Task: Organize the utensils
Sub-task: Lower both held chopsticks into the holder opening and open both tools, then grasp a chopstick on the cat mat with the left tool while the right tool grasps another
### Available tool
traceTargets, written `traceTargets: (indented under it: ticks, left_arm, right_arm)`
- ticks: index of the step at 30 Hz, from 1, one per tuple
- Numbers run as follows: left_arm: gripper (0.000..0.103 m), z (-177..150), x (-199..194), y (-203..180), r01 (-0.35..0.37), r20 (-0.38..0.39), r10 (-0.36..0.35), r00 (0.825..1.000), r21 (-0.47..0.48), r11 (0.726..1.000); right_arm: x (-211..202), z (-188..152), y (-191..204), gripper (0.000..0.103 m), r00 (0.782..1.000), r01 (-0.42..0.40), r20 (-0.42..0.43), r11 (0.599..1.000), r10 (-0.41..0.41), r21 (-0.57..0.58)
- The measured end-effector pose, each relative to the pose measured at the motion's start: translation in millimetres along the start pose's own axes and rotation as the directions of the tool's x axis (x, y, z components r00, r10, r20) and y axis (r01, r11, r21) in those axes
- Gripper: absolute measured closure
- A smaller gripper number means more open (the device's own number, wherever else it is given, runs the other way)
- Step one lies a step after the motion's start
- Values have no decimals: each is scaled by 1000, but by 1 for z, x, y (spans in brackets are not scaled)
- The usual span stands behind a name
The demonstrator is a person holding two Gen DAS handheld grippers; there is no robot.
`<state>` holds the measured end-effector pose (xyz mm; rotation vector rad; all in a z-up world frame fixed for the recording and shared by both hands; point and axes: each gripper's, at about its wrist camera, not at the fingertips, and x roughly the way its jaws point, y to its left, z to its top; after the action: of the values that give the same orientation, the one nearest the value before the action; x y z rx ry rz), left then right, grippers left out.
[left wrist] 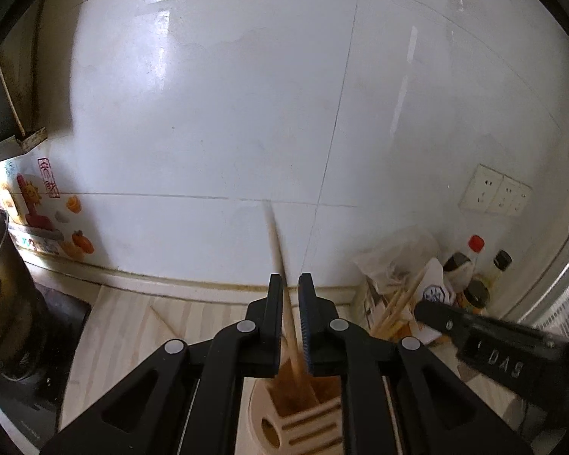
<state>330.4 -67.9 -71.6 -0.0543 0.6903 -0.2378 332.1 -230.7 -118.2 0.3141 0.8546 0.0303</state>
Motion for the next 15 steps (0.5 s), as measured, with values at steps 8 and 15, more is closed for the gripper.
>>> traceTargets:
  ticks: [8,15]
  left_arm:
    - [21,-1,-57,19,-63,27,65,998,-63,996]
    - [0,-39,-70,43,-173,-101,165,981,-69,983]
  right_arm:
    - [-42,-3,-11,52,999,10,41,1000,-11,27]
    - [-79,-37,-30,28,996,50,69,996,-55,68]
